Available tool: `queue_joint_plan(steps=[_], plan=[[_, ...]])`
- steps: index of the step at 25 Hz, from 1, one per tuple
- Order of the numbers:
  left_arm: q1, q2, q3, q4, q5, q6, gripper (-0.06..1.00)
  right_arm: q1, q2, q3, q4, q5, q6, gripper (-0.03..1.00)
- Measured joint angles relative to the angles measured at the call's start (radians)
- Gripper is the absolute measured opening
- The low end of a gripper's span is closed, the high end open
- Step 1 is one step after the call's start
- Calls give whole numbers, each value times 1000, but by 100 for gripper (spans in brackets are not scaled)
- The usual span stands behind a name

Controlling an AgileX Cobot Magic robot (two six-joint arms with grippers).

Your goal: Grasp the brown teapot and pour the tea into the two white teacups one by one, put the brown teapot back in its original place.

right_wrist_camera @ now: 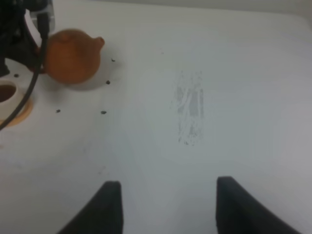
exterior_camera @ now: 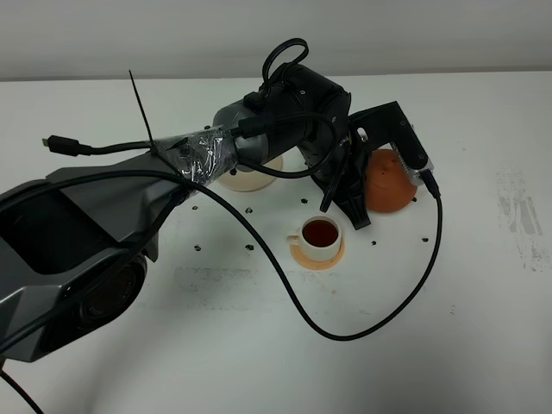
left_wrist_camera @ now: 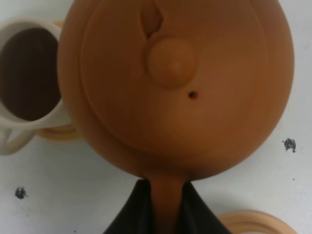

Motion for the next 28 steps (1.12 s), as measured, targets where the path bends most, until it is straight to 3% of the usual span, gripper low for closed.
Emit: queue_joint_plan(steps=[18, 28], plan=[[-2, 15, 0, 17, -1, 20, 12, 0, 0, 0, 0, 0, 0, 45], [-3, -152, 55, 41, -30, 21, 12, 0, 0, 0, 0, 0, 0, 45]])
